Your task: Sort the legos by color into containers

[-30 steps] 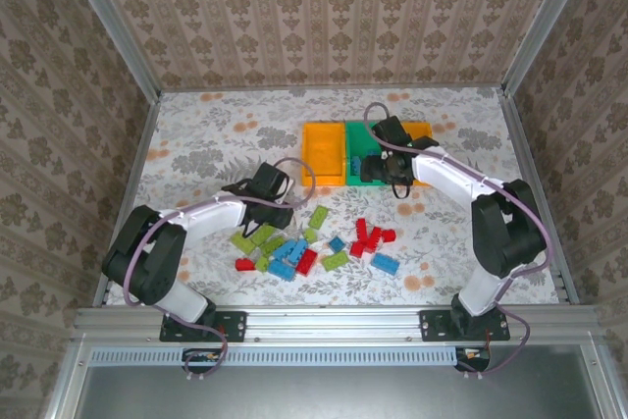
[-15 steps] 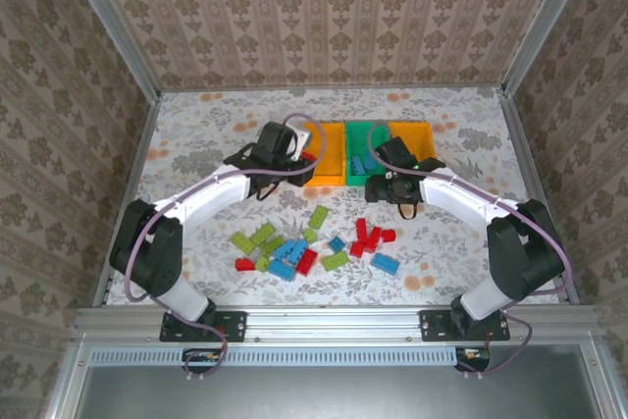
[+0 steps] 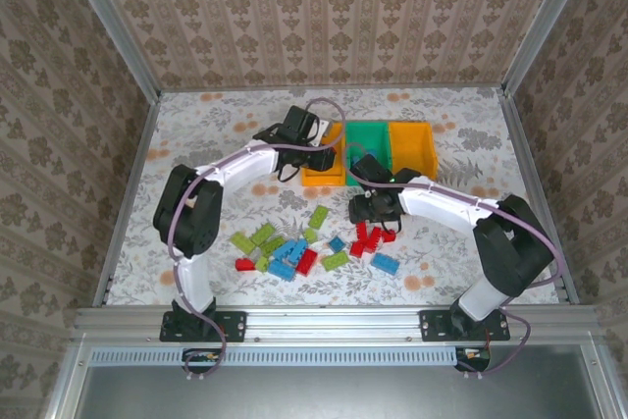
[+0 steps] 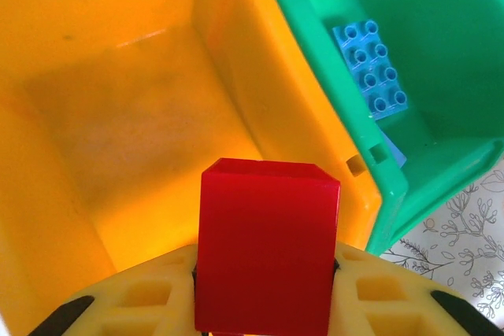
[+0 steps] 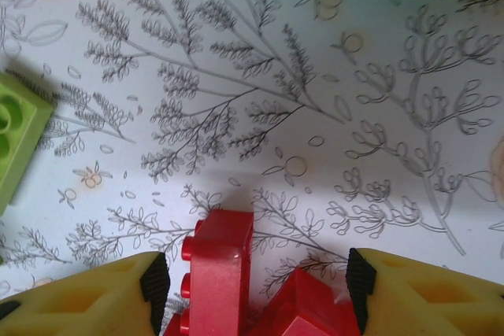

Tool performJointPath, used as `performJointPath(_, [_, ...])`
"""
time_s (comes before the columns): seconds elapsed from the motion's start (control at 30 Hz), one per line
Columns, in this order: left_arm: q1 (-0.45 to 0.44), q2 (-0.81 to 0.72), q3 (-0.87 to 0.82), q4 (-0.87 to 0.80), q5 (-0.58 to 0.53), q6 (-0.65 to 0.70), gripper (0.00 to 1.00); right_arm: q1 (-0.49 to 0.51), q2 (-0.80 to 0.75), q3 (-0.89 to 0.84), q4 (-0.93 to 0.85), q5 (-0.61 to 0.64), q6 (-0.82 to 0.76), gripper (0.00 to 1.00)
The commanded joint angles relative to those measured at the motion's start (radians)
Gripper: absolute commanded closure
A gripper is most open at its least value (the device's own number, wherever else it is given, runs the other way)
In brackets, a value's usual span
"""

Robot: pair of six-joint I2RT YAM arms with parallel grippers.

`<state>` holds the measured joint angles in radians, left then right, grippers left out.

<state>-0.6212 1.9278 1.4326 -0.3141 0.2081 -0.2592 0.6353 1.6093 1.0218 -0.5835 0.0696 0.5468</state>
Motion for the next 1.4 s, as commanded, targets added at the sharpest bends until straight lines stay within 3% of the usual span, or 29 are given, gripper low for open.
performJointPath(0.0, [0.009, 0.019, 0.055, -0.020, 0.024, -0.073, 0.72, 0.023, 0.042, 0.047, -0.043, -0.029, 0.003, 0.40])
performJointPath(0.2, [0.012, 0.022, 0.059, -0.023, 0.030, -0.087, 0.64, 0.038, 0.096, 0.075, -0.077, -0.034, -0.010, 0.48])
performJointPath(0.33, [0.012, 0.008, 0.046, -0.020, 0.018, -0.091, 0.53, 0.038, 0.114, 0.084, -0.086, -0.036, -0.008, 0.53])
performJointPath(0.63, [0.014, -0.041, 0.001, 0.010, -0.007, -0.107, 0.45, 0.038, 0.144, 0.103, -0.109, -0.059, -0.010, 0.57])
performJointPath(0.83, [0.019, -0.112, -0.061, 0.051, -0.058, -0.110, 0.33, 0.038, 0.154, 0.109, -0.102, -0.087, -0.010, 0.71])
performJointPath(1.0, [0.045, -0.200, -0.144, 0.063, -0.105, -0.095, 0.30, 0.038, 0.157, 0.128, -0.097, -0.094, -0.004, 0.78])
performJointPath(1.37, [0.100, -0.366, -0.333, 0.005, -0.192, -0.062, 0.29, -0.015, 0.174, 0.366, -0.014, -0.110, 0.007, 0.77])
